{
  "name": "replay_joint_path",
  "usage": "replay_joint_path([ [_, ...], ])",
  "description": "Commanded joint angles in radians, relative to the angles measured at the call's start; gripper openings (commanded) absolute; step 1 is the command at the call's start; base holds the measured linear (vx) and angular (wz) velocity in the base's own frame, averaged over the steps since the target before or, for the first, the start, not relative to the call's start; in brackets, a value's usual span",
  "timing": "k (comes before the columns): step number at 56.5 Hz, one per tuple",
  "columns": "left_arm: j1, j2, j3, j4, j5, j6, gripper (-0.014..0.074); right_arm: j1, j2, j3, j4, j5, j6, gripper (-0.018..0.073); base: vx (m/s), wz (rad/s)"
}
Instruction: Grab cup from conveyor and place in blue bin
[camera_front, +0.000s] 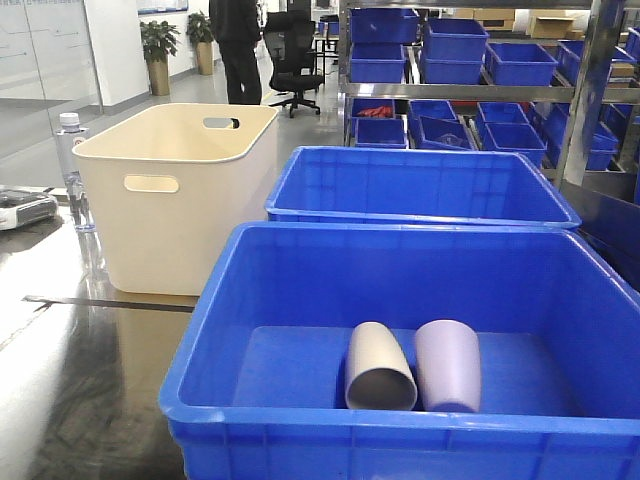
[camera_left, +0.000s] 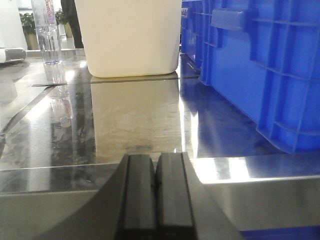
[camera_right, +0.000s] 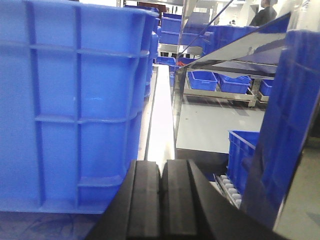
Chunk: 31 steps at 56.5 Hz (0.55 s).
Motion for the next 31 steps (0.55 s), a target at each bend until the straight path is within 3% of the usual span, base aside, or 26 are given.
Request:
replay_joint_path([
  [1,0.002,-0.01,0.012,-0.008,-0.081,0.0,-0.0003,0.002,-0.006,0.02,-0.004,-0.077,0.001,-0.0012,0.0,0.0],
  [31,0.002,-0.01,0.012,-0.008,-0.081,0.0,-0.0003,0.002,-0.006,0.02,-0.004,-0.071,0.0,-0.0012,0.0,0.0],
])
